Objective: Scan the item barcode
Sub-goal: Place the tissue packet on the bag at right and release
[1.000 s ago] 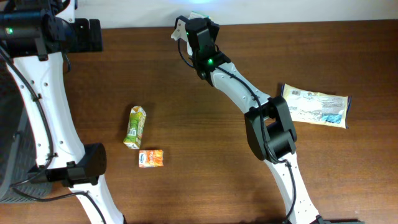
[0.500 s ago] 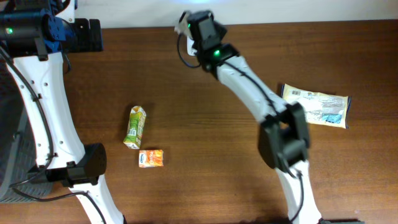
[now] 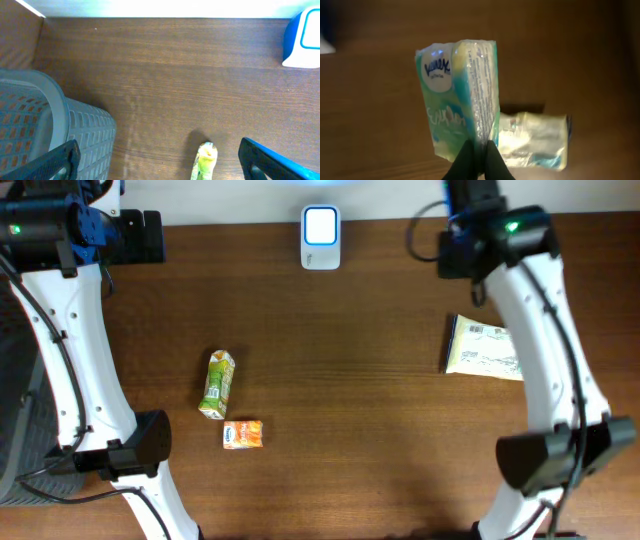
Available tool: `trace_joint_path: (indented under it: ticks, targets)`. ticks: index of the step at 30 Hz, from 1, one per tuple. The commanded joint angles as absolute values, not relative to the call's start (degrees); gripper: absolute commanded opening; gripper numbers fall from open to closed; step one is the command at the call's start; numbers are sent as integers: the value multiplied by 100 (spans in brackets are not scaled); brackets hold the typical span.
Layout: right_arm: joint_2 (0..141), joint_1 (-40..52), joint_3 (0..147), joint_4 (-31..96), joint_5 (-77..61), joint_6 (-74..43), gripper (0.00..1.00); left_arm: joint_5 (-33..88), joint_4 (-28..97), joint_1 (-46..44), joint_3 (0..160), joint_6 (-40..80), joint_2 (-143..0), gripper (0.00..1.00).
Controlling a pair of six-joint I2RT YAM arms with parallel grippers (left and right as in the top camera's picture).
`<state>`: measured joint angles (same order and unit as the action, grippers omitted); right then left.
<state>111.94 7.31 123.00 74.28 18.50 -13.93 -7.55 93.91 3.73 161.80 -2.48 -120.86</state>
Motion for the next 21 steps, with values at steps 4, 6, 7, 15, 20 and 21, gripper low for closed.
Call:
trace_joint_path:
  ticks: [4, 6, 7, 15, 20, 21]
  targets:
    - [12143, -729, 11942, 6910, -248, -2508, 4, -777, 9400, 381, 16225, -215, -12020, 99]
    - [12451, -967, 11883, 6866, -325, -2703, 4, -777, 9400, 381, 16225, -217, -12020, 99]
    - [12665, -1081, 11880, 6869, -327, -2735, 4, -777, 9400, 381, 16225, -217, -12020, 99]
    - [13329, -1288, 11896, 6873, -322, -2508, 58, -777, 9400, 381, 16225, -217, -12020, 99]
    - [12999, -1284, 12422, 7295, -692, -2108, 62, -777, 9400, 381, 16225, -217, -12020, 99]
    - [12905, -1258, 12589, 7454, -882, -1986, 64, -777, 9400, 381, 16225, -217, -12020, 99]
